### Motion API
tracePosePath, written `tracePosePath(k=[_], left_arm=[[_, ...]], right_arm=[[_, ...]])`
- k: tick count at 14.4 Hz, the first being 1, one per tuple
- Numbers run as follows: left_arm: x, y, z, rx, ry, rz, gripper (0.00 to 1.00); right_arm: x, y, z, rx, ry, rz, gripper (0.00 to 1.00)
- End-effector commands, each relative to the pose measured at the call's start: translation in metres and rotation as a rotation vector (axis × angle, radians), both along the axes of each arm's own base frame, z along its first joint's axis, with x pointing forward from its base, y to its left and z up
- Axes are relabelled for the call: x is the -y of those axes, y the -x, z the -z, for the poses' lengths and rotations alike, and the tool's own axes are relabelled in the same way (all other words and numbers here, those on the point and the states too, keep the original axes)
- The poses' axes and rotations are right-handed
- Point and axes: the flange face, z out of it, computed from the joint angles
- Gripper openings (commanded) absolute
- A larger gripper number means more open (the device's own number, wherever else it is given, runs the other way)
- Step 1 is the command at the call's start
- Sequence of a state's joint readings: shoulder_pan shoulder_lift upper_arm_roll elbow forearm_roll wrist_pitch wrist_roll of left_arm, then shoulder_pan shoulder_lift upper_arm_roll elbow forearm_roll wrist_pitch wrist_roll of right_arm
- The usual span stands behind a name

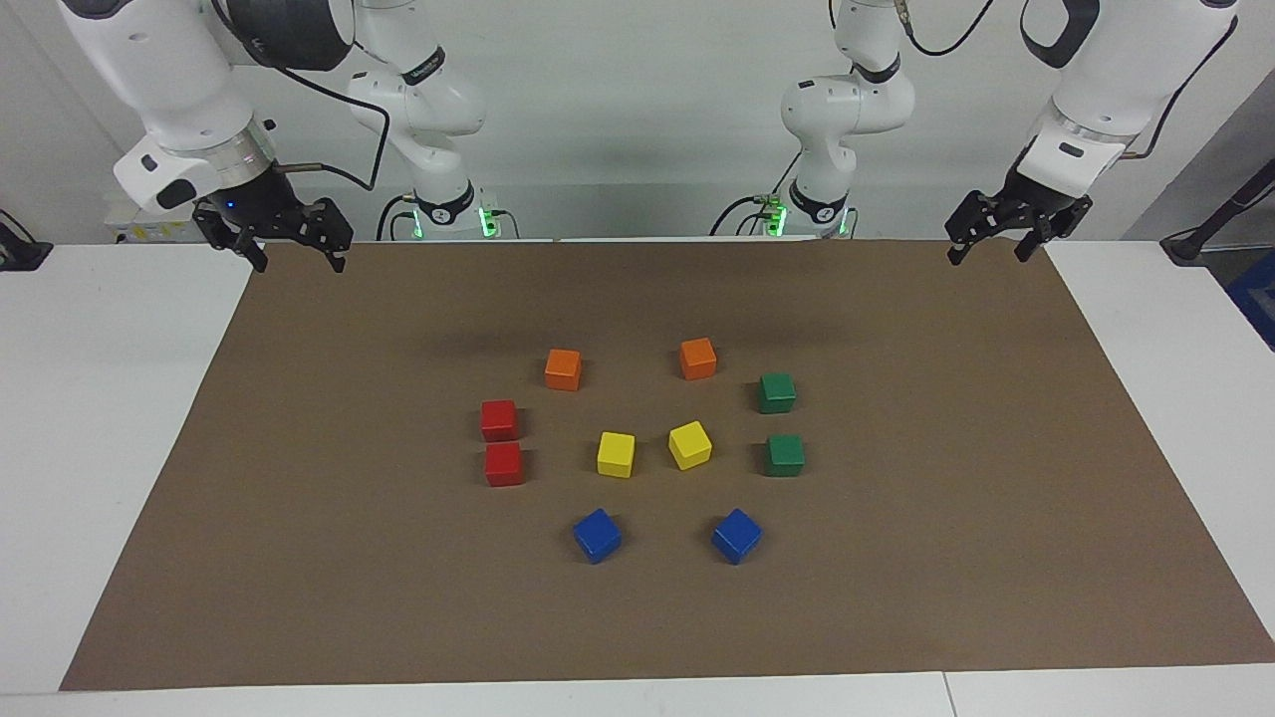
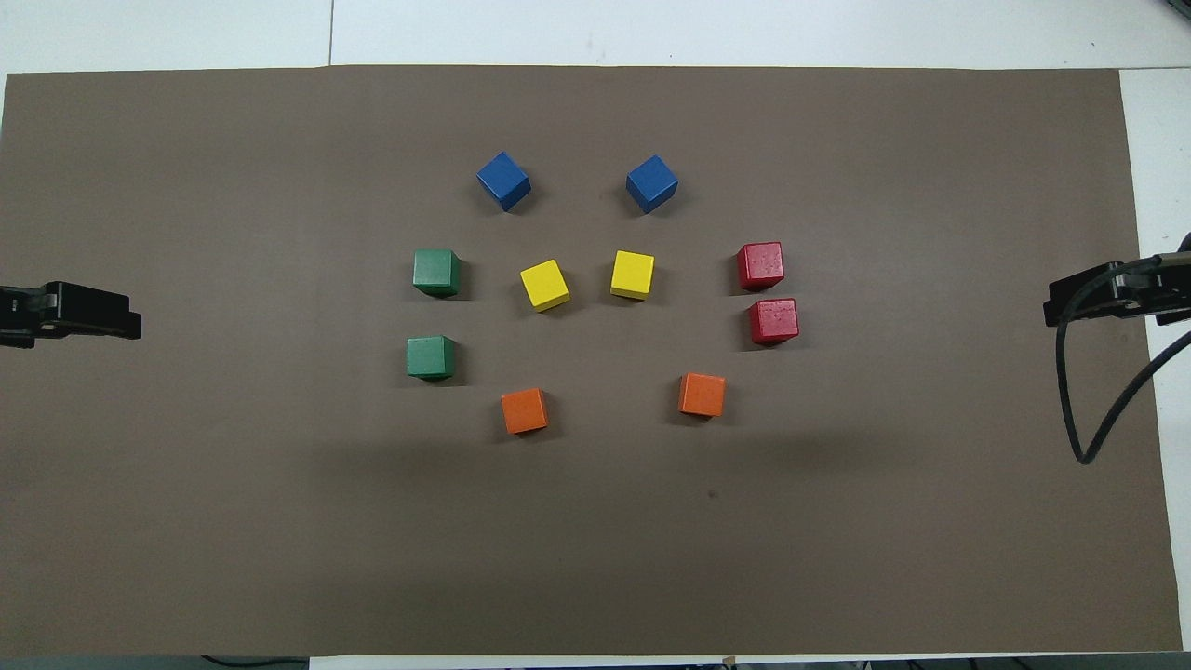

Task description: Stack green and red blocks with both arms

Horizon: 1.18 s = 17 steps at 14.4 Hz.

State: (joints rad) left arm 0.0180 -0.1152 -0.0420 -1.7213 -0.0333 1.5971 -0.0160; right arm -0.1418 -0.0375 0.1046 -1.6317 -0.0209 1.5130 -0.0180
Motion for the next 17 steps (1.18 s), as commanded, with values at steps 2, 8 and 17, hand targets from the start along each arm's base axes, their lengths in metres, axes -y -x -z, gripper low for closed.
tracePosePath(k=[2, 8, 17], left_arm=[[0.003, 0.002, -0.006, 0.008, -0.019, 0.019, 1.0], [0.004, 0.003, -0.005, 0.016, -0.018, 0.018, 1.0], [0.005, 0.008, 0.004, 0.003, -0.019, 0.008, 1.0]], right_arm=[[0.003, 0.002, -0.001, 0.002, -0.009, -0.046, 1.0], [-0.003, 0.002, 0.003, -0.001, -0.008, -0.045, 1.0], [-0.141, -0.044, 0.102, 0.072, -0.067, 0.002, 1.0]])
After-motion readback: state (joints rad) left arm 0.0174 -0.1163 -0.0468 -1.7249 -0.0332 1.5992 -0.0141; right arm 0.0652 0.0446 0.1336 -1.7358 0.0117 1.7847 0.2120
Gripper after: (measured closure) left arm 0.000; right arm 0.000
